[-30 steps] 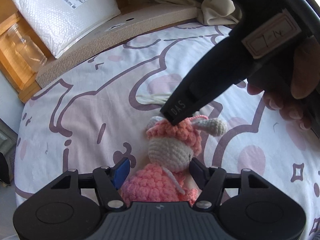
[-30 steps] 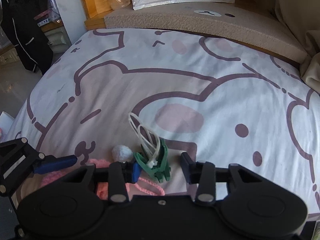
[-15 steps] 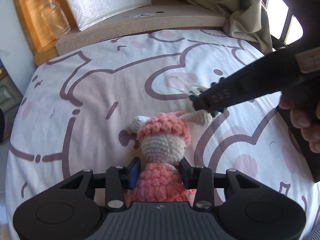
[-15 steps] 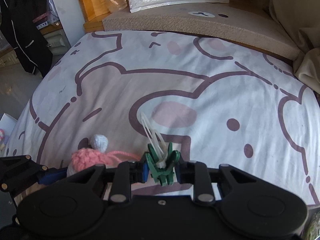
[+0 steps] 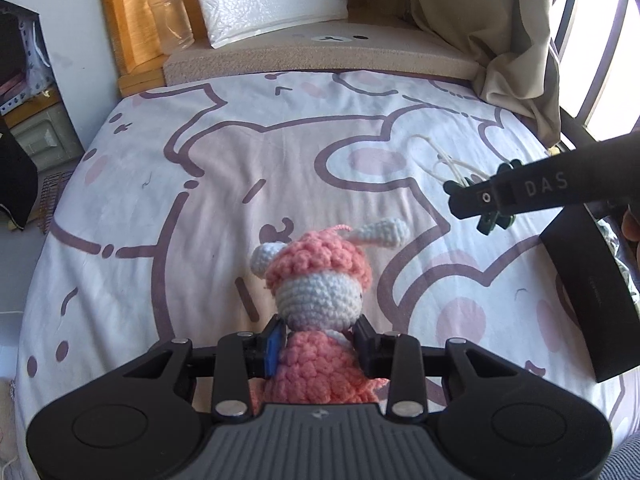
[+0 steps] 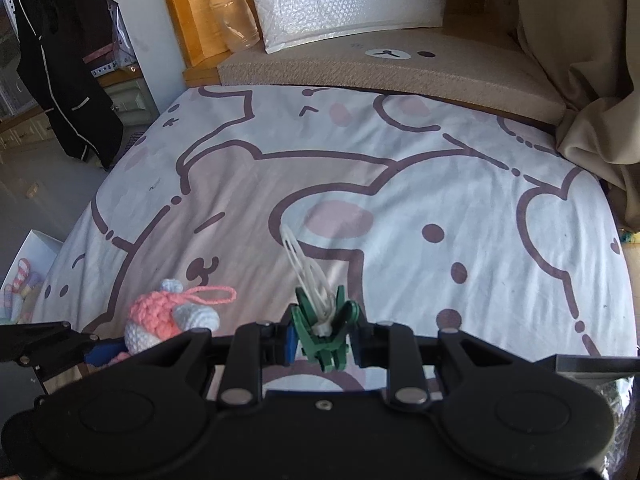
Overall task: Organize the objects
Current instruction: 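Carry the pink toy and green clip over the black box with both tools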
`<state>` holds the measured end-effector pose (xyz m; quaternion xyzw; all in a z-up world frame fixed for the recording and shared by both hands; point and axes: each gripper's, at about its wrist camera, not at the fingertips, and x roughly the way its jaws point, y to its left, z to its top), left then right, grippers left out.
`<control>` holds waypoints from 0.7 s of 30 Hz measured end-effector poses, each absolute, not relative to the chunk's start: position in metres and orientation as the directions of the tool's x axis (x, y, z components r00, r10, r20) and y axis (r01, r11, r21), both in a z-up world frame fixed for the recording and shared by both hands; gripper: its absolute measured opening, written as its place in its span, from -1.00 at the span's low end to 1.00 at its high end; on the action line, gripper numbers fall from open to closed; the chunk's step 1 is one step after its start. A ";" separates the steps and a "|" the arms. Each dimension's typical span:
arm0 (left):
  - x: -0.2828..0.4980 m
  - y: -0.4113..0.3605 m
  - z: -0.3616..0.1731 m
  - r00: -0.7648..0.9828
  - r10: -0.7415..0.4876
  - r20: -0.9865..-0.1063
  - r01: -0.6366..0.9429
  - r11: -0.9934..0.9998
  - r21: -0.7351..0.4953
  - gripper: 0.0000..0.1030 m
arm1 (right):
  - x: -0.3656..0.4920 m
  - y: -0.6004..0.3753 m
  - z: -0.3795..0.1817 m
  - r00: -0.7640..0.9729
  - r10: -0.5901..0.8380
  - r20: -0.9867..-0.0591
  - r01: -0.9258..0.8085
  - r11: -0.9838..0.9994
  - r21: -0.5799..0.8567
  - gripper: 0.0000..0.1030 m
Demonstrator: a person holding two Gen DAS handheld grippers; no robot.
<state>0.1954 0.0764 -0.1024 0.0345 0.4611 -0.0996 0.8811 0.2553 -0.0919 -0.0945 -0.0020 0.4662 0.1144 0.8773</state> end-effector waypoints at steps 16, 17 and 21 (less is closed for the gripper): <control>0.152 0.072 -0.046 0.594 -0.121 -0.795 0.150 0.988 -0.039 -0.27 | 0.188 -0.127 -0.055 0.593 0.180 -0.785 -0.167 0.981 0.099 -0.49; 0.149 0.071 -0.043 0.598 -0.122 -0.792 0.148 0.988 -0.041 -0.27 | 0.184 -0.130 -0.051 0.598 0.178 -0.781 -0.163 0.982 0.098 -0.49; 0.138 0.068 -0.029 0.614 -0.131 -0.778 0.140 0.989 -0.056 -0.27 | 0.168 -0.138 -0.039 0.617 0.171 -0.768 -0.154 0.983 0.095 -0.49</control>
